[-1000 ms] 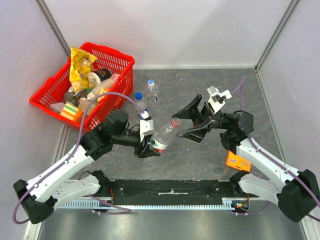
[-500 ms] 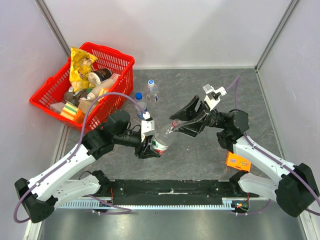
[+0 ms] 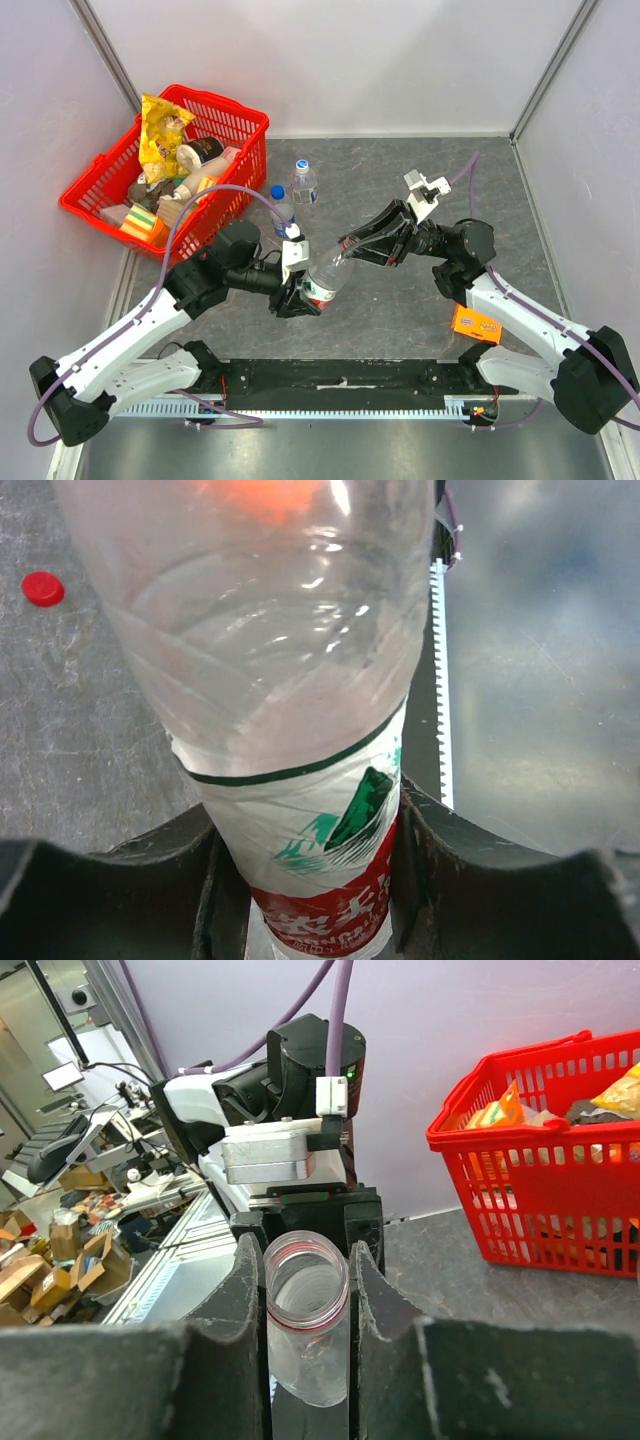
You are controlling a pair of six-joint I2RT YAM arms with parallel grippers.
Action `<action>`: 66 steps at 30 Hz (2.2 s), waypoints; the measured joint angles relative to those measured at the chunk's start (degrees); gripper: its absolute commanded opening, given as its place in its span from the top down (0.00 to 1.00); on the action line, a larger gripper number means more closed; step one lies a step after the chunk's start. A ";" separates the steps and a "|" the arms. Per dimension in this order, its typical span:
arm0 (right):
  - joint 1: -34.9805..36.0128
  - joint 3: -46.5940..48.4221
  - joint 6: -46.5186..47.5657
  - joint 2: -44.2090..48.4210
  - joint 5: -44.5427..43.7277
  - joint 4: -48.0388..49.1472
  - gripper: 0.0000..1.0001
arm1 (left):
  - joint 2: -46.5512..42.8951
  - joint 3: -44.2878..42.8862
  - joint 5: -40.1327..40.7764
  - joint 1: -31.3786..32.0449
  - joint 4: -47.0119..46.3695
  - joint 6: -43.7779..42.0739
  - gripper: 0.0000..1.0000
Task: Unscrew the bottle caps
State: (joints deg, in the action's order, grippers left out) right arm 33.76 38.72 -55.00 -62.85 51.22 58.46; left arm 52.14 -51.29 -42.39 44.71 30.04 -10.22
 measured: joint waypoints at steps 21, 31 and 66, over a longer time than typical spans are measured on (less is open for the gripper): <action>0.17 0.83 9.94 2.05 -0.87 -15.32 1.00 | -0.24 0.81 5.11 0.00 -0.46 0.04 0.01; 0.22 6.01 28.55 2.73 -8.24 -41.42 1.00 | -0.57 1.79 16.44 0.00 -1.42 0.15 0.01; 0.24 9.18 42.62 0.87 -66.31 -50.64 1.00 | 1.79 2.51 23.74 0.74 -1.14 0.28 0.01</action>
State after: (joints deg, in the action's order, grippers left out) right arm 34.00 47.90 -12.38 -61.98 -15.09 7.81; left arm 53.93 -48.77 -18.65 45.45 28.91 -9.93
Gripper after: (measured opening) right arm 0.397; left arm 0.987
